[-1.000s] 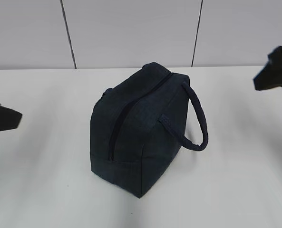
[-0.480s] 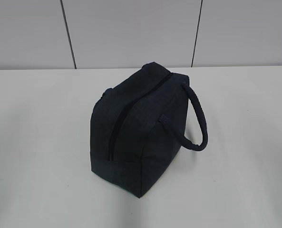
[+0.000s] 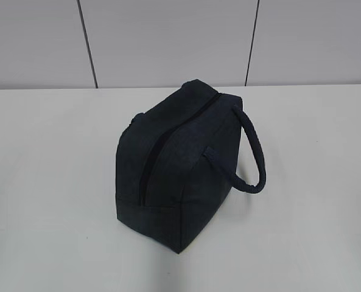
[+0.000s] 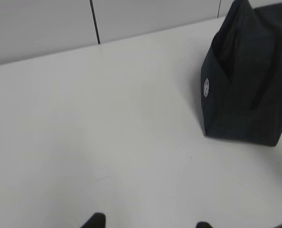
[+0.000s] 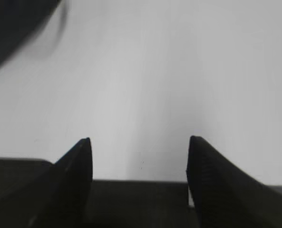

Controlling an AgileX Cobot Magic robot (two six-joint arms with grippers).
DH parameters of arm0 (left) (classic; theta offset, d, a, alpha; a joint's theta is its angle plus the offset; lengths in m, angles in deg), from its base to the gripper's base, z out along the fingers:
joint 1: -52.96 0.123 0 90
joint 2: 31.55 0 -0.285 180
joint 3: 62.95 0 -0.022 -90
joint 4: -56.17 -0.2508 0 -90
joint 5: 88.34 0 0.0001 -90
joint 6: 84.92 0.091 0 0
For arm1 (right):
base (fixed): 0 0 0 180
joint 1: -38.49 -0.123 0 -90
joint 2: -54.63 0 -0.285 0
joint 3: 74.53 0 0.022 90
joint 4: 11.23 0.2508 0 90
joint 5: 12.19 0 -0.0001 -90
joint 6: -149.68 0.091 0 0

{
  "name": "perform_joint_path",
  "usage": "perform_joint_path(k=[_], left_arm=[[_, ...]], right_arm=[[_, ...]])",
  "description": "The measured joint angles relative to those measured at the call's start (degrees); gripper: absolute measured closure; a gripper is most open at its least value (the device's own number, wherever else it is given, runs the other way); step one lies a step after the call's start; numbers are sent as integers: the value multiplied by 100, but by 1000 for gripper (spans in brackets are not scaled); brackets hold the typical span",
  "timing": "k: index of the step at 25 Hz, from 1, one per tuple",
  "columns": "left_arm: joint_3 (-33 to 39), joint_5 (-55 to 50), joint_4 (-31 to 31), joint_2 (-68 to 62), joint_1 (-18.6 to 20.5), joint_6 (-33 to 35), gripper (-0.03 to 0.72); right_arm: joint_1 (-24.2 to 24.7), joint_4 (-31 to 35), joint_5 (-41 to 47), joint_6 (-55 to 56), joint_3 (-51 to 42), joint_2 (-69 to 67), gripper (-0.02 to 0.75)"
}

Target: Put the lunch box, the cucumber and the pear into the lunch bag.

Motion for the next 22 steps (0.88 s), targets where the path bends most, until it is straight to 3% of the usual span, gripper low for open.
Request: perform_joint_path(k=[8,22], left_arm=[[0,-34,-24,641,0,-6,349],[0,-29,-24,641,0,-6,429]], right_arm=[[0,-162,-220,0,-157,435,256],[0,-173,-236,0,-157,435,257]])
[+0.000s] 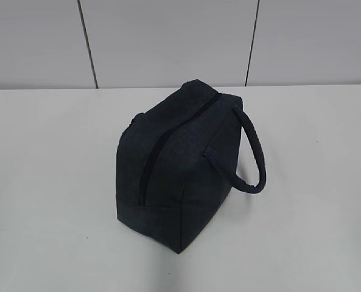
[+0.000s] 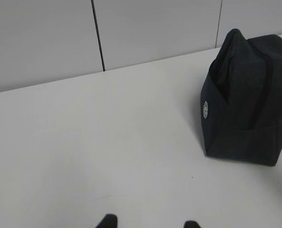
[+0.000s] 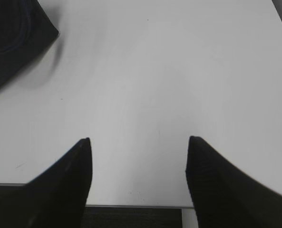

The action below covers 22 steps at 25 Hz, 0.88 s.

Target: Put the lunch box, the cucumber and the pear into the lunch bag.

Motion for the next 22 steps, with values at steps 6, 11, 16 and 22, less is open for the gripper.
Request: perform_joint_path(k=[6,11,16,22], left_arm=[[0,-5,0,18,287,0,431],[0,-5,0,18,868,0,436],[0,-5,0,18,981,0,443],[0,-5,5,18,999,0,446]], right_arm=[[0,0,-10,0,0,0,257],[0,-11,-10,0,0,0,257],[0,-11,-10,0,0,0,257],[0,-11,-10,0,0,0,257]])
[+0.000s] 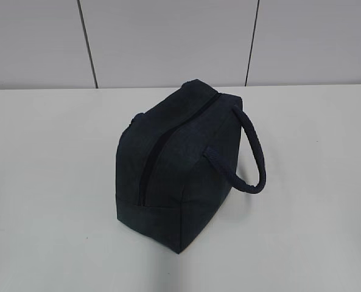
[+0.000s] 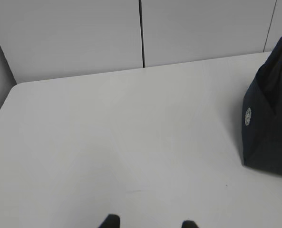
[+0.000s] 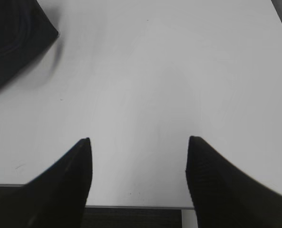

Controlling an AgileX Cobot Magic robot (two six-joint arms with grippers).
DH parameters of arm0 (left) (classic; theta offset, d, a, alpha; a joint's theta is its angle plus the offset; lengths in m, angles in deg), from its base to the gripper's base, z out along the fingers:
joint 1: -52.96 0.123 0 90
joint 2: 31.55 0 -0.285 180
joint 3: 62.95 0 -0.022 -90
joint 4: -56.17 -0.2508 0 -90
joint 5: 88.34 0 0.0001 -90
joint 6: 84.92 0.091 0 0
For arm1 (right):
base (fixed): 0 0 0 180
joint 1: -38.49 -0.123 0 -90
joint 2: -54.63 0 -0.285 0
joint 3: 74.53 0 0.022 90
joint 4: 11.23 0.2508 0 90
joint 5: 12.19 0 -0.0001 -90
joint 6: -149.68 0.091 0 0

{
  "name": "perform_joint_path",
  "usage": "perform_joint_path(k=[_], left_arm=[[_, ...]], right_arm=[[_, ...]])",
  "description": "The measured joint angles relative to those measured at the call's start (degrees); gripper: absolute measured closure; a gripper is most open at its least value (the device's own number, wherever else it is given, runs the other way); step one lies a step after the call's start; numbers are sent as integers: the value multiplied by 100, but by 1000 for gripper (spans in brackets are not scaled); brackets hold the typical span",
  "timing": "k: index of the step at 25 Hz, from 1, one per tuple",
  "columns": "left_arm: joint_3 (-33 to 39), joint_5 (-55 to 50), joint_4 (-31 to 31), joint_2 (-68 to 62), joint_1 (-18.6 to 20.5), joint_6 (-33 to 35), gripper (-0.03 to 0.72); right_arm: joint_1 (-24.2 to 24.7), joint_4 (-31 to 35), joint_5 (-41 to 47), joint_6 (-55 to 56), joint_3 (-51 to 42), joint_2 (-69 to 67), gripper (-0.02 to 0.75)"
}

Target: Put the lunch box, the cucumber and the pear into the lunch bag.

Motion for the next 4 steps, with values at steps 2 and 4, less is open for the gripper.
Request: perform_joint_path(k=[2,4], left_arm=[[0,0,0,0,0,0,446],[0,0,0,0,0,0,446]], right_arm=[[0,0,0,0,0,0,257],[0,0,0,0,0,0,258]])
